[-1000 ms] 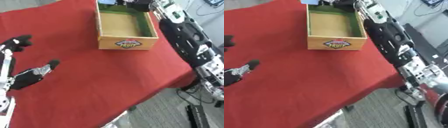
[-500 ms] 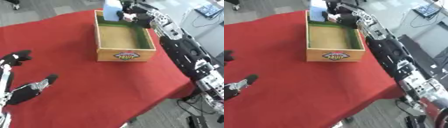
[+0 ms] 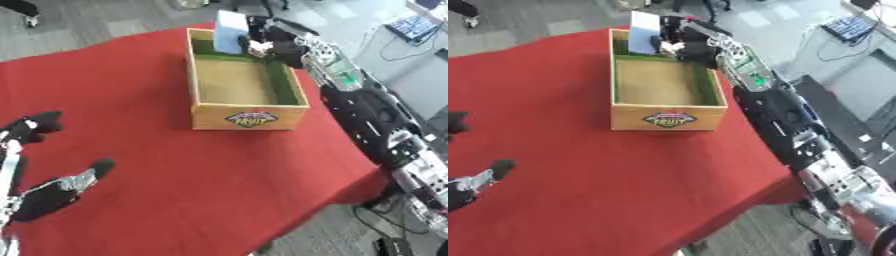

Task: Pick up the objects with one hand, pass them to the other hand, and then place them into the box on the other side of the table.

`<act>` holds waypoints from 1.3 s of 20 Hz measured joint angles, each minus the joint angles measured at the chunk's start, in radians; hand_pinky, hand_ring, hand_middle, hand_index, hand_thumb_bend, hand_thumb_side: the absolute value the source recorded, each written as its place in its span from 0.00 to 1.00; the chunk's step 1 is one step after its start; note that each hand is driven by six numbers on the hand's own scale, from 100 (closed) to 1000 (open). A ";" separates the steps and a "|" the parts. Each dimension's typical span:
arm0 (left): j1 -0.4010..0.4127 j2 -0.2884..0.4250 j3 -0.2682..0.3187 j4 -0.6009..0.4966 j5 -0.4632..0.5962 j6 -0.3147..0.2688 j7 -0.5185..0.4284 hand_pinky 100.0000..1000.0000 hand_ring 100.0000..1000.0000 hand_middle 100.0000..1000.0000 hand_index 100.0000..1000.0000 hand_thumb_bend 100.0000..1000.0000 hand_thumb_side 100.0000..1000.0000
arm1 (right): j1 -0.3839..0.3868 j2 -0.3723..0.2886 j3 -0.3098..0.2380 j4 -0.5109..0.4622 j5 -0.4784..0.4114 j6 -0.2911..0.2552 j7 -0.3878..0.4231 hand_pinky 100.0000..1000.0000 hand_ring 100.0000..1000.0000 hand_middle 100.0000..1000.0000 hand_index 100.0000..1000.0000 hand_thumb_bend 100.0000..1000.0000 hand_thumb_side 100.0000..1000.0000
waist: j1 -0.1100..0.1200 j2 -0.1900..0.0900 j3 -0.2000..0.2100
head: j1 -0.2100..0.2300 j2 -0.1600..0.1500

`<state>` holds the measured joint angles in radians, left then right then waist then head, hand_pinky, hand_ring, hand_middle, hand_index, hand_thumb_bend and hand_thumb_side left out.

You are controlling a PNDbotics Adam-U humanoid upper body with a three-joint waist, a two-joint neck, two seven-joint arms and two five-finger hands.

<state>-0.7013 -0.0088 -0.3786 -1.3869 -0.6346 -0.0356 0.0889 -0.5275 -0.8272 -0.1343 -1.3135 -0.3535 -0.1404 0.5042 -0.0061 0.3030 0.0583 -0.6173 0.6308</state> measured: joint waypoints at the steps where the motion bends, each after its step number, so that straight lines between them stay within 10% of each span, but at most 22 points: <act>1: 0.001 0.000 0.000 0.000 0.000 0.000 0.000 0.71 0.70 0.59 0.81 0.75 0.56 | 0.000 -0.001 -0.001 0.003 0.009 -0.007 -0.013 0.85 0.87 0.38 0.46 0.00 0.19 | 0.000 0.000 0.000 | -0.001 0.000; 11: 0.006 0.000 0.000 0.007 -0.004 0.000 0.000 0.71 0.70 0.59 0.81 0.74 0.56 | 0.001 -0.003 0.001 0.014 0.119 -0.085 -0.050 0.99 1.00 0.83 1.00 0.00 0.13 | 0.000 0.000 0.004 | -0.006 0.009; 21: 0.006 0.000 0.000 0.013 -0.009 0.000 0.000 0.71 0.70 0.59 0.81 0.74 0.56 | 0.009 -0.003 0.007 0.014 0.172 -0.211 0.169 1.00 1.00 1.00 1.00 0.00 0.50 | 0.000 0.000 0.005 | -0.010 0.017; 26: 0.007 0.000 0.000 0.013 -0.009 0.000 -0.001 0.72 0.70 0.59 0.81 0.73 0.56 | 0.009 -0.003 0.001 0.028 0.157 -0.232 0.222 1.00 1.00 1.00 1.00 0.00 0.24 | 0.000 0.000 0.005 | -0.012 0.018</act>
<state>-0.6947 -0.0088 -0.3789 -1.3739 -0.6437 -0.0352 0.0882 -0.5184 -0.8305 -0.1333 -1.2855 -0.1962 -0.3728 0.7258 -0.0059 0.3030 0.0635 -0.6290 0.6489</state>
